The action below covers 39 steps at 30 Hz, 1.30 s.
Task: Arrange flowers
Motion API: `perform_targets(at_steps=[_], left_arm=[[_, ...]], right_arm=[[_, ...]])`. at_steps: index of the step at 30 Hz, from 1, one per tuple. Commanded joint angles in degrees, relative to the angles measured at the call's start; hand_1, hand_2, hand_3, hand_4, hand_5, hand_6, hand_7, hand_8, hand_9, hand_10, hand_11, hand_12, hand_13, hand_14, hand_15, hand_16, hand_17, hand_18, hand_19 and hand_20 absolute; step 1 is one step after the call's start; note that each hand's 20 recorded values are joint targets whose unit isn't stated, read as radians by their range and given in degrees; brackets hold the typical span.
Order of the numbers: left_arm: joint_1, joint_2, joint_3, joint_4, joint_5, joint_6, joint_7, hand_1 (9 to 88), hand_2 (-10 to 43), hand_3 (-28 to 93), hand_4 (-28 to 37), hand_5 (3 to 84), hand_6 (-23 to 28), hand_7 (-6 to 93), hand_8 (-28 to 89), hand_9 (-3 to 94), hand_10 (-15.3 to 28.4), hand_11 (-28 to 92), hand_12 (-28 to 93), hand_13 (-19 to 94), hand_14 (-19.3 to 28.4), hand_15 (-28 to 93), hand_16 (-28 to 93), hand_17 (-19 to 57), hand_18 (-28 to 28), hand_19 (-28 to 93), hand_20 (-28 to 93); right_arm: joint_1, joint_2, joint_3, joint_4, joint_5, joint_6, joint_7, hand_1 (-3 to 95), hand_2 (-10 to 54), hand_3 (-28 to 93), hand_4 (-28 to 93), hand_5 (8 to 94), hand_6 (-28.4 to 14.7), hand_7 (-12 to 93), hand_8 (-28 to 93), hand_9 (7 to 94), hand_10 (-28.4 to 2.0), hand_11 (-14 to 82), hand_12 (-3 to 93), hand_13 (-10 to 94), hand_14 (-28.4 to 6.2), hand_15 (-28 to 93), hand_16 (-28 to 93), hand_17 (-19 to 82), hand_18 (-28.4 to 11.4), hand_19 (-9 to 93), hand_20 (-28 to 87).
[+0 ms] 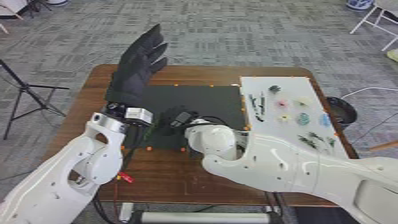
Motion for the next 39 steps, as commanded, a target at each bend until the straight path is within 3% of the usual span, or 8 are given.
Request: perform_targets(at_steps=[1, 5, 26, 34, 39], left_arm=[[0.3, -0.16, -0.35, -0.39, -0.09, 0.37, 0.04, 27.6, -5.9, 65, -24.3, 22.7, 1.0, 14.6, -7, 15.3, 8.7, 12, 23, 11, 11.2, 14, 11, -13.8, 18.6, 33, 12], [0.0, -0.10, -0.15, -0.33, -0.21, 0.90, 0.17, 27.5, -6.0, 65, -24.3, 22.7, 0.9, 14.6, -7, 15.4, 8.6, 12, 23, 11, 11.2, 14, 11, -13.8, 18.6, 33, 12], [-0.1, -0.40, 0.15, -0.12, -0.22, 0.64, 0.09, 27.5, -5.9, 65, -24.5, 22.7, 1.0, 14.7, -7, 15.4, 8.6, 12, 23, 11, 11.2, 14, 11, -13.8, 18.6, 33, 12], [0.1, -0.32, -0.04, -0.18, -0.22, 0.70, 0.03, 27.5, -5.8, 65, -24.4, 22.8, 1.0, 14.7, -7, 15.4, 8.7, 12, 23, 11, 11.3, 14, 11, -13.8, 18.6, 33, 12], [0.0, -0.34, 0.09, -0.14, -0.22, 0.73, 0.18, 27.4, -5.8, 65, -24.4, 22.7, 1.0, 14.8, -7, 15.4, 8.7, 12, 23, 11, 11.3, 14, 11, -13.8, 18.6, 33, 12]], right_arm=[[-1.6, 1.5, -0.6, 3.2, -0.3, -1.6, 2.0, 17.5, 13.4, 93, 4, 50.8, -2.5, 11, -11, 77.1, -13.2, 62.9, 39.5, 80, -8.2, 91, 28, 26, -19.6, 66, 25], [-1.4, 2.1, -1.2, 2.7, 0.2, -0.5, -0.1, 17.4, 13.5, 93, 4, 50.8, -2.5, 11, -11, 77.0, -13.2, 63.0, 39.4, 80, -8.2, 91, 28, 26, -19.6, 66, 25], [-2.4, -0.9, 1.6, 4.3, 1.2, 0.7, -1.0, 18.1, 12.9, 93, 3, 48.5, -1.0, 11, -11, 76.6, -12.9, 62.7, 40.0, 79, -8.3, 91, 28, 26, -19.8, 65, 26], [-3.0, 0.3, 2.3, 2.9, 2.8, 5.8, -6.3, 18.6, 12.6, 93, 3, 46.3, 0.2, 12, -11, 76.4, -12.8, 62.3, 40.9, 79, -8.4, 91, 28, 26, -19.8, 65, 26], [-3.2, 0.5, 2.7, 2.1, 2.2, 6.7, -6.0, 18.9, 11.9, 93, 3, 45.4, 0.8, 12, -11, 76.5, -12.7, 61.9, 41.3, 79, -8.4, 91, 28, 26, -19.7, 64, 26]])
